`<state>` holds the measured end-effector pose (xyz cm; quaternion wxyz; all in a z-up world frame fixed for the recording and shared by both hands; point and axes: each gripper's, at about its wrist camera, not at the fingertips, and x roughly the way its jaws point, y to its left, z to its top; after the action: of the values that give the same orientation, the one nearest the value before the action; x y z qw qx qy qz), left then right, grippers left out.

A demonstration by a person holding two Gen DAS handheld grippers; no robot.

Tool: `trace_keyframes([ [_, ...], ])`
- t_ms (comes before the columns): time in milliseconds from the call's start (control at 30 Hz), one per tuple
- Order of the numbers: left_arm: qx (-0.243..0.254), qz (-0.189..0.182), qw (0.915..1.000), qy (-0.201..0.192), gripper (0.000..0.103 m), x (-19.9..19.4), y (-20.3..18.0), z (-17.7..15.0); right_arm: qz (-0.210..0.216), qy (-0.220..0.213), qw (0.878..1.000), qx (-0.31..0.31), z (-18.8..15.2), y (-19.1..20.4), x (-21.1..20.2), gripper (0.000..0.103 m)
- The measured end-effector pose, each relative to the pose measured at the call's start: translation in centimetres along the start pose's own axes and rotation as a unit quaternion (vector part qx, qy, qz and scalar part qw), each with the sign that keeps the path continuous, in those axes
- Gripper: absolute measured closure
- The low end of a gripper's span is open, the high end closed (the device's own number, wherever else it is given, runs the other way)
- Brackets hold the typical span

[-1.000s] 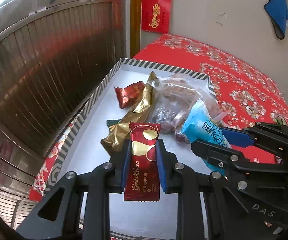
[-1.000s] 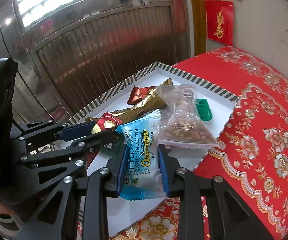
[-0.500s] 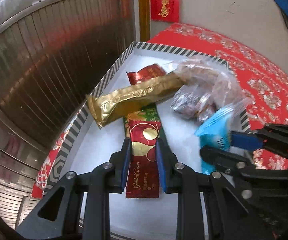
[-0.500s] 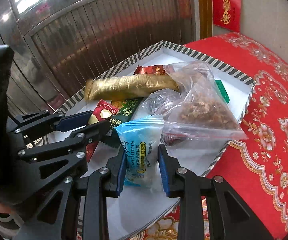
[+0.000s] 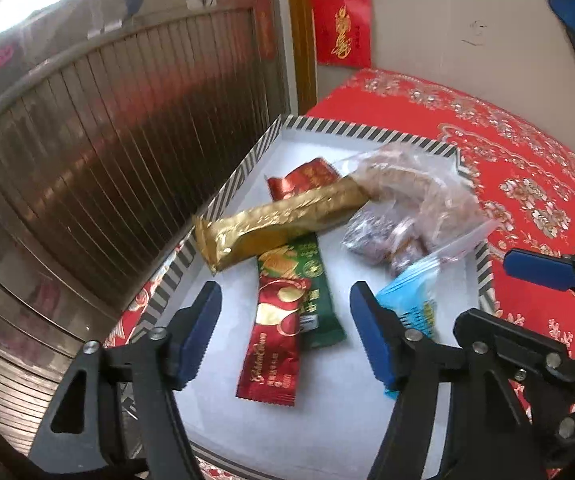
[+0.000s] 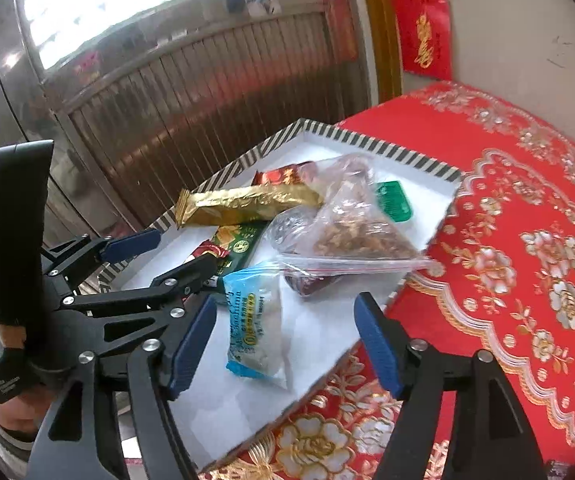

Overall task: Organize snacks
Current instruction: 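Move both tools back to the dark chocolate stick and brown cake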

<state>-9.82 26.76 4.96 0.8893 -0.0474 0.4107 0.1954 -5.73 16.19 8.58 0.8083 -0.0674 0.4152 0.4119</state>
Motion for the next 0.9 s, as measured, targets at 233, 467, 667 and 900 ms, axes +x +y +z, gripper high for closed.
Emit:
trace_keyframes([
  [233, 0.014, -0.022, 0.9996, -0.013, 0.025, -1.2, -3.1, 0.9, -0.025, -0.021, 0.999, 0.028, -1.3, -3.4, -3.3, 0.025],
  [467, 0.035, -0.062, 0.9974, -0.012, 0.023, -2.0, -7.9, 1.4, -0.065, -0.039, 0.995, 0.068, -3.0, -7.7, -6.6, 0.024],
  [667, 0.063, -0.104, 0.9926, -0.004, 0.023, -2.4, -13.2, 1.8, -0.098, -0.045, 0.989, 0.105, -5.3, -11.8, -9.5, 0.024],
  [900, 0.099, -0.141, 0.9851, 0.001, 0.023, -2.9, -19.4, 2.1, -0.140, -0.056, 0.976, 0.159, -8.2, -17.3, -13.8, 0.023],
])
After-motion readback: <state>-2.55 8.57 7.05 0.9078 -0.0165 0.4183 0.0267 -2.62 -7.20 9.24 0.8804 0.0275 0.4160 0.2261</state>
